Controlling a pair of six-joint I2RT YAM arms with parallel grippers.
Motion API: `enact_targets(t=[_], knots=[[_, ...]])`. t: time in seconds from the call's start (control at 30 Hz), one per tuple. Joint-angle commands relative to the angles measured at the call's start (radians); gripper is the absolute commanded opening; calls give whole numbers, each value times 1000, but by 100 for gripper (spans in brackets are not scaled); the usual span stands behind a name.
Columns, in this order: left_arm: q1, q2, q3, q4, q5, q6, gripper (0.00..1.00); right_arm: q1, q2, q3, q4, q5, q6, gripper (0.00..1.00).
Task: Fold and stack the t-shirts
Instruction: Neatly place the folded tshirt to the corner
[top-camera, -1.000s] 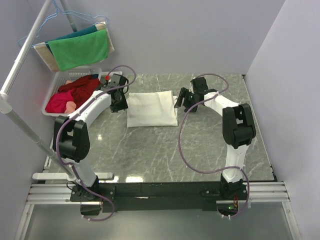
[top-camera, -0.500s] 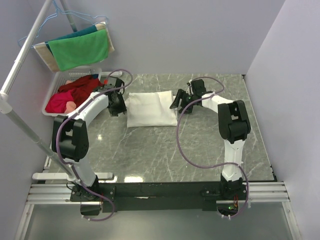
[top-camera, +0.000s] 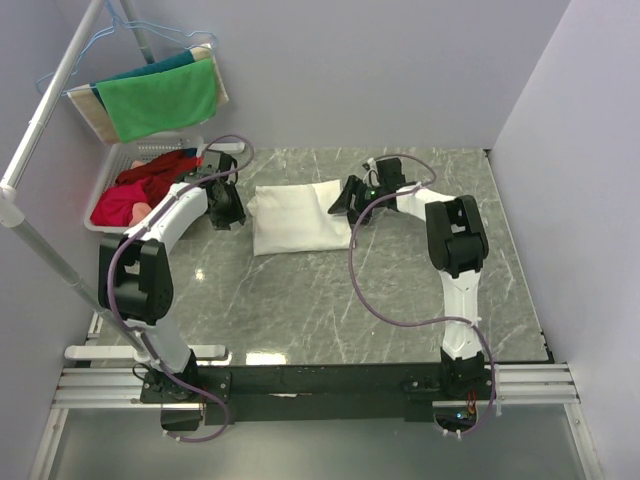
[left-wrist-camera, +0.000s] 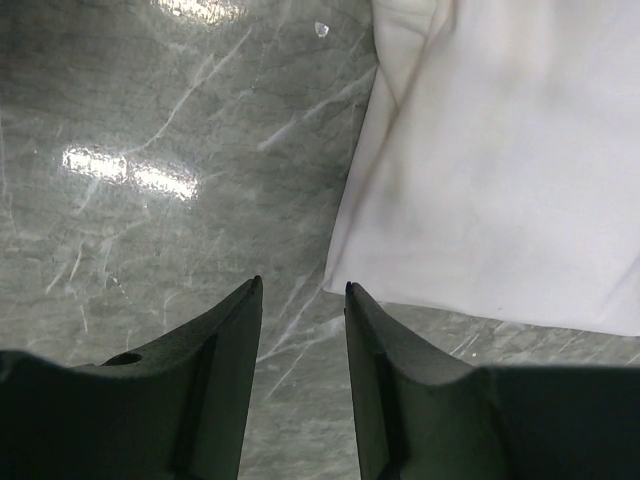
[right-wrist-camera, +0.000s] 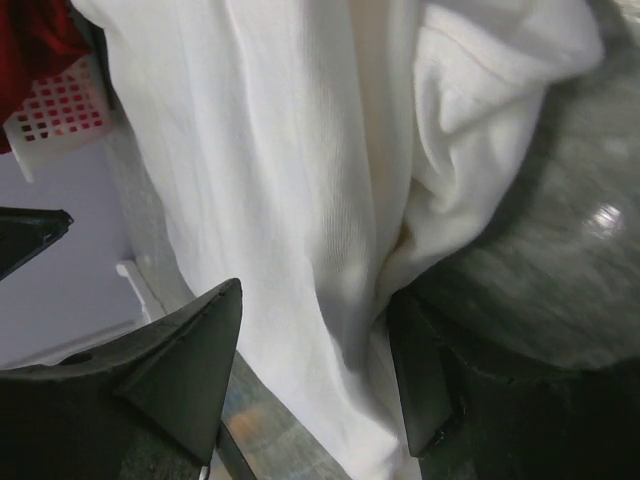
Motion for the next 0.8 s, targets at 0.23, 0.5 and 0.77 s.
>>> enact_targets(t=[0.23,0.5,0.77], knots=[[29,-69,19,10,27,31,45,61,100,86,-143,23,-48,22],[46,-72,19,14,34,37,45,53,37,170,-284,204,-119,0],[49,-60,32,15,45,42,44,15,25,409,-535,507,-249,0]])
